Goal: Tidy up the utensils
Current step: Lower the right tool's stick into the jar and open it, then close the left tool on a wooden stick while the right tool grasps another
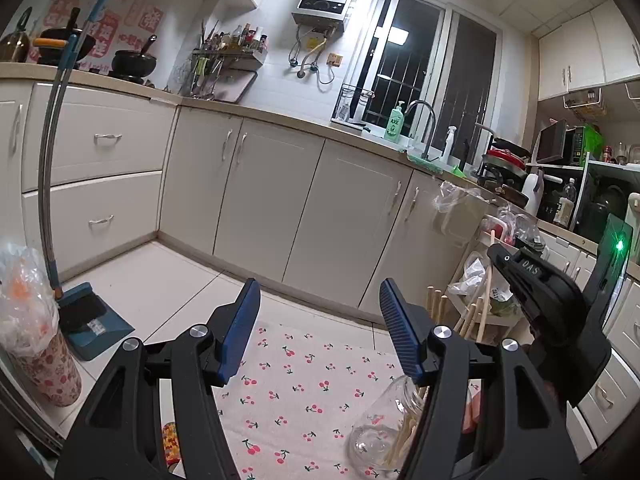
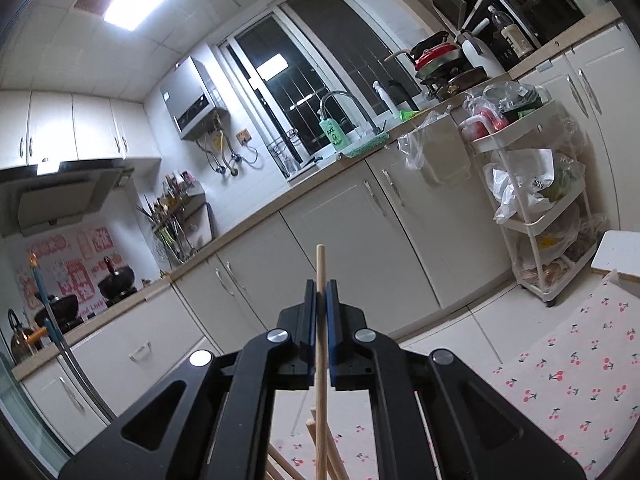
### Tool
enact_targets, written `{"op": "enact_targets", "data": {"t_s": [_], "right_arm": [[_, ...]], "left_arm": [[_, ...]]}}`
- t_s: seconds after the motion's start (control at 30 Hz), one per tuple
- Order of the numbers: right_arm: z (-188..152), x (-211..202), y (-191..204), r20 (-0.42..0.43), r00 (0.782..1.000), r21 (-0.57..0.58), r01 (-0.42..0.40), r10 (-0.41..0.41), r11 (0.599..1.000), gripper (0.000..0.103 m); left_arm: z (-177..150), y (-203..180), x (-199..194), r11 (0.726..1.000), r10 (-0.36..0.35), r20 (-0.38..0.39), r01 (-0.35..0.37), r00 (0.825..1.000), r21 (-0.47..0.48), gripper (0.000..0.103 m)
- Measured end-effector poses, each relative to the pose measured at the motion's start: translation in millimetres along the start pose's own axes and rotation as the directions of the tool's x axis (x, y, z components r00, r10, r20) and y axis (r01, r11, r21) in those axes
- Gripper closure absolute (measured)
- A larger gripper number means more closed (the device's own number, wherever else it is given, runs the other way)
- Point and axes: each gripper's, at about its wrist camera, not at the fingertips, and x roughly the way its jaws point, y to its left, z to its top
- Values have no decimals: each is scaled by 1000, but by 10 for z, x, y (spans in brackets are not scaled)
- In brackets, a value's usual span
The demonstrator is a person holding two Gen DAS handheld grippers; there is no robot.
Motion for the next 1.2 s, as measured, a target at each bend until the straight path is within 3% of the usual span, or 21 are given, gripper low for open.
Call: {"op": "enact_targets", "data": {"t_s": [0.53,0.7,0.73,0.8,0.97,1.07,1.17,1.2], "right_arm": [[-257,-296,31,-50,998,-105,-43,38,994,97],[-366,-429,26,-116,993,-148,-49,32,988,96],[-390,-446,18,-141,989,-154,-53,31,987,94],[-421,-508,-8,-179,984,-166,-50,20,985,72],[-392,-812,-155,-243,970,-188,-48,1,981,69],[-431,-1067,-353,-329,943,-218,-18,-56,976,67],[-643,-1208,-535,-479,871,-257,-17,-112,966,67],[-756,-1243,-605,-532,837,-262,-18,-129,965,67]], "left_arm": [[-40,52,46,1000,14,-14,-14,1000,-17,44],[-68,55,65,1000,24,-34,-25,999,-20,43],[-67,51,70,999,26,-38,-27,999,-21,43],[-80,58,68,999,33,-55,-34,998,-24,43],[-237,109,-36,997,59,-127,-65,990,-45,39],[-410,120,-122,997,53,-199,-62,979,-39,38],[-639,56,-208,999,37,-281,-39,959,-2,38],[-712,26,-230,999,32,-306,-30,951,14,37]]}}
